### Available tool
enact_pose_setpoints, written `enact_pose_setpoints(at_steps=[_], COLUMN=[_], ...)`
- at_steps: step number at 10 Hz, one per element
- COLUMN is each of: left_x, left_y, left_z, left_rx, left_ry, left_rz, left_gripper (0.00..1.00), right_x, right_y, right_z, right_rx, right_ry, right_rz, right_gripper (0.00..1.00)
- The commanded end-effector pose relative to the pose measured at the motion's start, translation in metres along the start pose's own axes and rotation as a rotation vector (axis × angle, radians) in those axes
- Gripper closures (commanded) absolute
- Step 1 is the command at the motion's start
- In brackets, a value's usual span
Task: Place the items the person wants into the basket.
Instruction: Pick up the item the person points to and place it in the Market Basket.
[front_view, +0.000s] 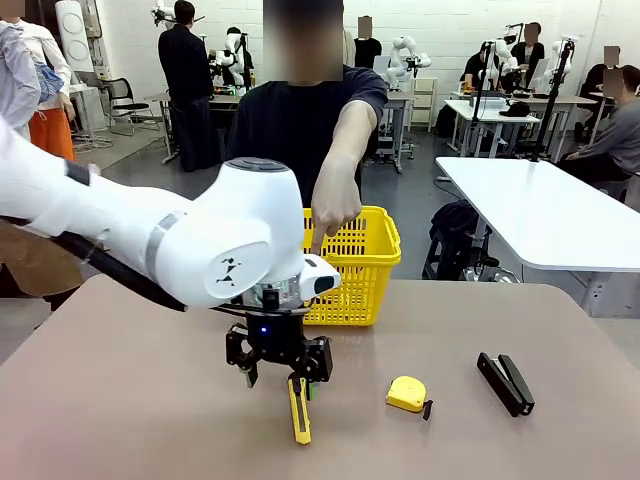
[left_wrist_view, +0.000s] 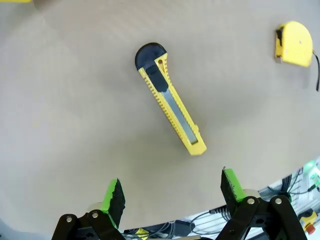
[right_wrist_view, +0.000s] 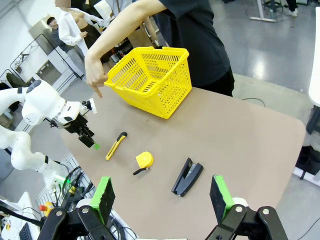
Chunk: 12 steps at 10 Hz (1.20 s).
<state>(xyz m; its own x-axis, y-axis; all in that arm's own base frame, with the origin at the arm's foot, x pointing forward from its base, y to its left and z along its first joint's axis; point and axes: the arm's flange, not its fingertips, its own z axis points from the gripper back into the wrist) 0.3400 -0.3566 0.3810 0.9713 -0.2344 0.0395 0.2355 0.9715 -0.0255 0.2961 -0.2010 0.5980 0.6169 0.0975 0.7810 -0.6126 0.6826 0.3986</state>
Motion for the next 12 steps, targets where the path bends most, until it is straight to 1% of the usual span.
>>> enact_pose_setpoints(at_steps=[1,4,6,9,12], left_x=[0.018,0.026,0.030,0.032,0.034], left_y=[-0.022,-0.029,-0.029,-0.030,-0.030], left_z=[-0.013,-0.033,-0.049,-0.062,-0.066], left_rx=[0.063,0.107,0.107,0.110,0.099], left_ry=[-0.009,-0.005,0.004,-0.005,-0.003], left_rz=[0.053,0.084,0.085,0.085,0.085], left_gripper=[0.00,0.00,0.00,0.00,0.00], right_x=[0.001,0.001,0.001,0.001,0.001], right_y=[-0.002,-0.002,-0.002,-0.002,-0.002], right_z=[-0.001,-0.001,-0.001,-0.001,-0.001], right_rx=[0.017,0.017,0.017,0.017,0.017], right_ry=[-0.023,-0.023,-0.023,-0.023,-0.023], right_rz=[0.016,0.016,0.016,0.016,0.016], right_gripper=[0.00,0.00,0.00,0.00,0.00])
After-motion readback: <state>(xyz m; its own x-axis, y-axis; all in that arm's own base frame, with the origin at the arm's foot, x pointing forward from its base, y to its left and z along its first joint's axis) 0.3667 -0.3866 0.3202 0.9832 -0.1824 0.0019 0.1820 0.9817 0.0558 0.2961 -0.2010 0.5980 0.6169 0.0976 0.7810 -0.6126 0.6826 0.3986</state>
